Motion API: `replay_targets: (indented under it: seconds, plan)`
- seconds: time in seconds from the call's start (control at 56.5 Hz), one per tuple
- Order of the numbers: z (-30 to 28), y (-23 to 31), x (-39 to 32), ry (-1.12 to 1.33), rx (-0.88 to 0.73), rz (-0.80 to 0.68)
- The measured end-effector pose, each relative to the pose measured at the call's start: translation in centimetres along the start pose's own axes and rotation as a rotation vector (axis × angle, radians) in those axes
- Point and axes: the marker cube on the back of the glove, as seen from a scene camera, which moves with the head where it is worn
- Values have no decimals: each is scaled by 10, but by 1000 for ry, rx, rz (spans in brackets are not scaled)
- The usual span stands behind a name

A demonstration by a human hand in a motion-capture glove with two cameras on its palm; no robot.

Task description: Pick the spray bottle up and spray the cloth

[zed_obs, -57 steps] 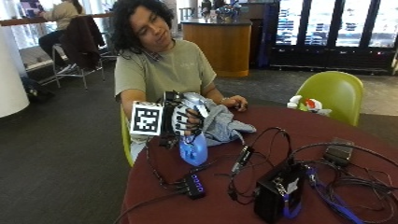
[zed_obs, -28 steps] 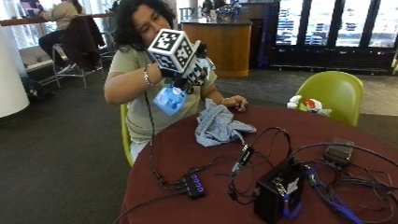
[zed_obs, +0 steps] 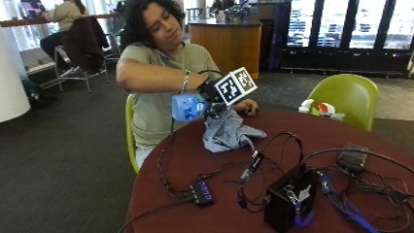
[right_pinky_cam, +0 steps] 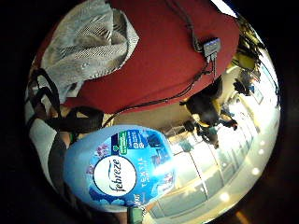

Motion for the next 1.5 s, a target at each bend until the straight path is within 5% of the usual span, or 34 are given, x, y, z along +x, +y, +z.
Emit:
replay_targets:
  seconds: [0.195, 0.425, 0.708, 0.938, 1.044, 1.257, 1.504]
  plan:
    - [28, -29, -18, 85, -97, 46]
    - [1, -12, -26, 17, -22, -17]
    - [-76, 36, -62, -315, 366, -413]
    - [-105, 18, -104, -693, 688, -843]
    - [-105, 11, -138, -921, 664, -1037]
    - [-107, -67, -173, -1007, 802, -1038]
    - [-93, -97, -211, -1041, 752, -1125]
